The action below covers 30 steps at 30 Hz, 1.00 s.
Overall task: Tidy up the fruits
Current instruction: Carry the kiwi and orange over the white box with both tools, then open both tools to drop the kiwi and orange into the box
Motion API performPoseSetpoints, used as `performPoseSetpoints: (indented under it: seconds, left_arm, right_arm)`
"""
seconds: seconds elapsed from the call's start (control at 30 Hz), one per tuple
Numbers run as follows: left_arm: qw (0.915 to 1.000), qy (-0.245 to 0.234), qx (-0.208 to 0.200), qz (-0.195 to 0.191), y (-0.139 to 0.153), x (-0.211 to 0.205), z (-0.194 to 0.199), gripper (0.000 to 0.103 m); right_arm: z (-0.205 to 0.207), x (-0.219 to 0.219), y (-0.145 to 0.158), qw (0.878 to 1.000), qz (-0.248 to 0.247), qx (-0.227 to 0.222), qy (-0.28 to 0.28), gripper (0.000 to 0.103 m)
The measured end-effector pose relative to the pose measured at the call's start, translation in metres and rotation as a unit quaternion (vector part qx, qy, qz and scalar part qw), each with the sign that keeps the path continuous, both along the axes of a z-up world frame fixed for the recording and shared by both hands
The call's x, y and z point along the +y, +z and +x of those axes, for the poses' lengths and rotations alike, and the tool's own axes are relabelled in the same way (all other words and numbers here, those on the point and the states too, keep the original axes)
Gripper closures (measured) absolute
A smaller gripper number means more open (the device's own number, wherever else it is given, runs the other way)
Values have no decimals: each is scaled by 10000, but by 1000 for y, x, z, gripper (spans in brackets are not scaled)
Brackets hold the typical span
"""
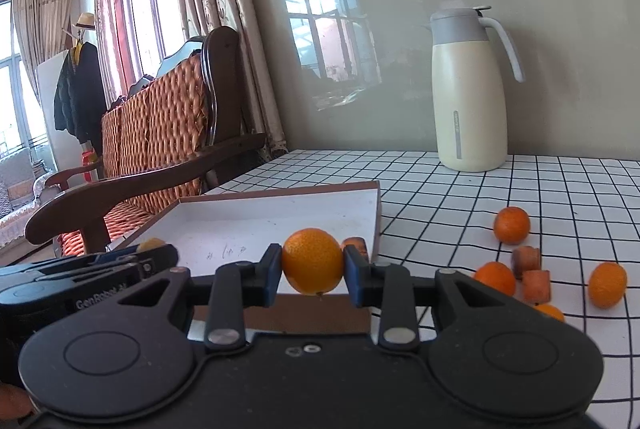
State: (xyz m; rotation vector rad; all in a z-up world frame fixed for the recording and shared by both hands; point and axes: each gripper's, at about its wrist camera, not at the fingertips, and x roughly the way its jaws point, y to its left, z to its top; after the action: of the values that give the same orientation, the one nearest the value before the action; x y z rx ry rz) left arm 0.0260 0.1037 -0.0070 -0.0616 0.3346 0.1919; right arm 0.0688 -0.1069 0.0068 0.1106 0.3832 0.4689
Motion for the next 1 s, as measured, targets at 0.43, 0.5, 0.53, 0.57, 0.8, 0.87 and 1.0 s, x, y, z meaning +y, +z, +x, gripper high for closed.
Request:
performPoseSetpoints:
  seconds: [0.43, 0.5, 0.53, 0.57, 0.8, 0.87, 1.0]
  left_arm:
    - [9975, 692, 2, -102, -1, 52, 14, 78]
    - [9969, 777, 29, -120, -2, 59, 18, 78]
    - [9967, 802, 49, -128, -2, 61, 19, 78]
    - [9964, 829, 72, -134, -3, 64, 21, 78]
    - [9953, 945, 161, -102, -6, 76, 29, 78]
    - [9949, 983, 178, -108, -7, 80, 34, 78]
    - [9942, 1043, 223, -116, -9, 87, 43, 78]
  right_arm:
    - [25, 20, -5, 9999, 105, -2, -111, 79]
    - [29, 24, -7, 9999, 84, -3, -112, 79]
    - [30, 25, -7, 9999, 85, 10, -104, 79]
    - [31, 27, -7, 9999, 93, 16, -95, 79]
    - [44, 40, -8, 10000, 19, 32, -71, 78]
    - [50, 42, -9, 9999, 13, 73, -99, 78]
    - [60, 44, -11, 9998, 15, 115, -179, 78]
